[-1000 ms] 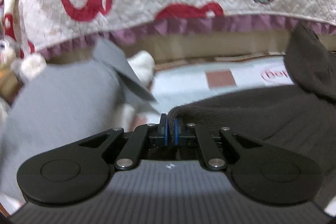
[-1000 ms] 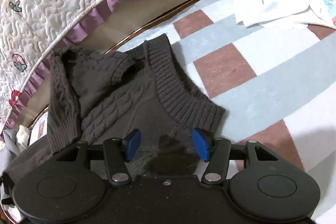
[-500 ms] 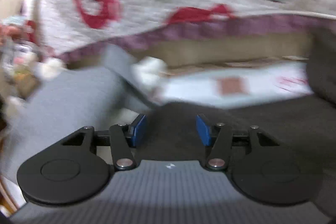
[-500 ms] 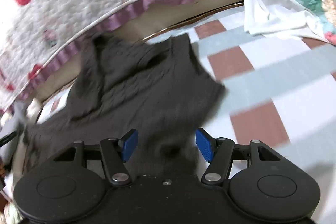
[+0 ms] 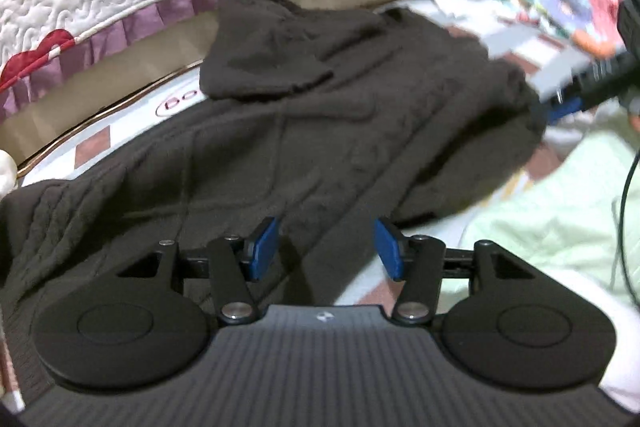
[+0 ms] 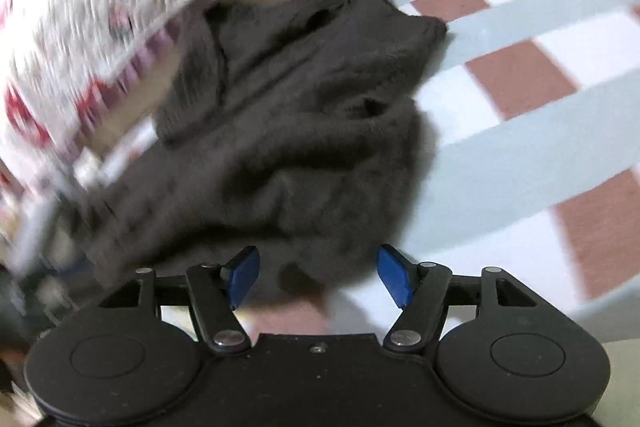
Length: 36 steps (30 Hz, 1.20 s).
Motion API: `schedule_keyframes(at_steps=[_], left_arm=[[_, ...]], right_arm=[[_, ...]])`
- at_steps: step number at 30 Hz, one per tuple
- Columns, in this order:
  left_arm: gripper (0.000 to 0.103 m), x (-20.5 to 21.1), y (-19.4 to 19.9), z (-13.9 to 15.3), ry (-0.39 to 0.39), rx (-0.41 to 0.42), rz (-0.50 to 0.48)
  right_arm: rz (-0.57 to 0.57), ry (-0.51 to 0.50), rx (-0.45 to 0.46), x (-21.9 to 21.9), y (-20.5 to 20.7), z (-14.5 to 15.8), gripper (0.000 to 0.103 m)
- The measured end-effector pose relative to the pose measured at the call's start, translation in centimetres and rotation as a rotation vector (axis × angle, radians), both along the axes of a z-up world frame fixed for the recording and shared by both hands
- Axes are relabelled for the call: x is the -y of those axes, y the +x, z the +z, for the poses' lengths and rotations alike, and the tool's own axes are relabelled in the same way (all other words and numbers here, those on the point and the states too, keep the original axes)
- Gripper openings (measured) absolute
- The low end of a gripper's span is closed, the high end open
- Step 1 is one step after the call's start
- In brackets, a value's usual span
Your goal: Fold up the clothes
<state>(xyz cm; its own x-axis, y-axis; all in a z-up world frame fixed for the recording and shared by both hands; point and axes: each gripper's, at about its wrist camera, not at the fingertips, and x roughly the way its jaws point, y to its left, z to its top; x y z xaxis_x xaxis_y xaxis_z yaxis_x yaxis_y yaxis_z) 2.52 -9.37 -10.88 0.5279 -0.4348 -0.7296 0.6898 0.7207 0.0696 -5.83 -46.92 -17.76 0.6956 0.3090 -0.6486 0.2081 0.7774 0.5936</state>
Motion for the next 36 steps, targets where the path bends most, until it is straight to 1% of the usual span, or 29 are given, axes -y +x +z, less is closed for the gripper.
schedule_keyframes(at_steps=[1, 2, 3, 4, 5, 6, 7, 9, 10, 12, 13, 14, 15, 17, 18, 20, 22, 26, 27, 28, 29, 30, 31, 32, 34, 36], left_arm=[[0.054, 0.2, -0.1, -0.3, 0.015, -0.003, 0.002], [0.054, 0.3, -0.1, -0.6, 0.031, -0.007, 0.004], [0.054, 0.5, -0.2, -0.9, 0.046, -0.012, 0.007], [0.054, 0.8, -0.2, -1.3, 0.065, -0.029, 0.020], [0.054, 0.9, 0.2, -1.7, 0.098, -0.055, 0.039], [0.054, 1.1, 0.1, -2.1, 0.127, -0.068, 0.062], [0.054, 1.0, 0.2, -2.3, 0.143, -0.067, 0.077], [0.054, 0.8, 0.4, -2.4, 0.144, -0.059, 0.092], [0.054, 0.6, 0.5, -2.4, 0.144, -0.052, 0.101], [0.054, 0.3, 0.7, -2.0, 0.147, -0.012, 0.133], [0.054, 0.2, 0.9, -1.6, 0.148, 0.012, 0.149], [0.054, -0.1, 1.2, -1.1, 0.142, 0.036, 0.168], [0.054, -0.4, 1.6, -0.8, 0.127, 0.041, 0.188], [0.054, -0.9, 2.4, -0.2, 0.098, 0.051, 0.230], [0.054, -1.2, 2.8, 0.0, 0.084, 0.055, 0.250], [0.054, -1.7, 3.6, -0.3, 0.068, 0.037, 0.283], [0.054, -2.1, 4.3, -1.0, 0.080, 0.027, 0.310], [0.054, -3.4, 5.1, -1.8, 0.074, -0.002, 0.365], [0.054, -3.8, 5.2, -1.8, 0.059, -0.020, 0.372], [0.054, -4.2, 5.3, -1.8, 0.036, -0.038, 0.373], [0.054, -4.5, 5.2, -1.8, 0.004, -0.055, 0.363], [0.054, -4.9, 5.2, -1.9, -0.028, -0.072, 0.353], [0.054, -5.2, 5.2, -2.2, -0.047, -0.096, 0.348], [0.055, -5.4, 5.2, -2.5, -0.061, -0.113, 0.350], [0.055, -5.8, 5.4, -3.1, -0.084, -0.134, 0.359], [0.055, -6.0, 5.6, -3.3, -0.097, -0.140, 0.364]], right_arm=[[-0.025, 0.045, 0.022, 0.0, 0.2, -0.4, 0.072], [-0.036, 0.070, 0.058, -0.3, 0.2, -0.9, 0.072], [-0.008, 0.120, 0.091, -0.5, 0.6, -1.6, 0.051], [0.014, 0.196, 0.075, -0.3, 1.2, -2.7, 0.032], [-0.013, 0.238, 0.034, -0.1, 1.6, -3.6, 0.016], [-0.038, 0.294, 0.049, 0.3, 1.5, -4.1, 0.016], [-0.037, 0.280, 0.057, 0.4, 1.4, -3.8, 0.016], [0.003, 0.176, 0.096, -0.2, 1.2, -1.7, 0.016], [0.013, 0.169, 0.136, -0.1, 1.0, -0.4, 0.015], [0.033, 0.234, 0.239, 0.1, 0.6, 2.9, 0.015], [0.041, 0.246, 0.299, 0.2, 0.5, 4.8, 0.015], [0.057, 0.228, 0.343, 0.2, 0.9, 6.7, 0.014], [0.072, 0.208, 0.387, 0.1, 1.3, 8.6, 0.013], [0.086, 0.116, 0.424, 0.0, 3.2, 11.2, 0.012], [0.085, 0.047, 0.428, -0.2, 4.8, 12.2, 0.012], [0.102, -0.090, 0.402, -1.2, 8.0, 12.8, 0.012], [0.130, -0.235, 0.349, -3.0, 11.8, 12.7, 0.012], [0.188, -0.377, 0.278, -5.8, 17.7, 11.2, 0.012], [0.200, -0.402, 0.247, -6.5, 18.0, 10.8, 0.017], [0.212, -0.428, 0.217, -7.1, 18.4, 10.3, 0.019], [0.223, -0.453, 0.186, -7.8, 18.7, 9.8, 0.040], [0.206, -0.469, 0.140, -8.5, 18.2, 9.6, 0.058], [0.185, -0.446, 0.132, -8.8, 16.9, 9.6, 0.063], [0.164, -0.393, 0.124, -8.9, 15.7, 9.5, 0.069], [0.123, -0.288, 0.107, -9.1, 13.2, 9.2, 0.070], [0.109, -0.190, 0.056, -9.6, 11.5, 7.4, 0.070]])
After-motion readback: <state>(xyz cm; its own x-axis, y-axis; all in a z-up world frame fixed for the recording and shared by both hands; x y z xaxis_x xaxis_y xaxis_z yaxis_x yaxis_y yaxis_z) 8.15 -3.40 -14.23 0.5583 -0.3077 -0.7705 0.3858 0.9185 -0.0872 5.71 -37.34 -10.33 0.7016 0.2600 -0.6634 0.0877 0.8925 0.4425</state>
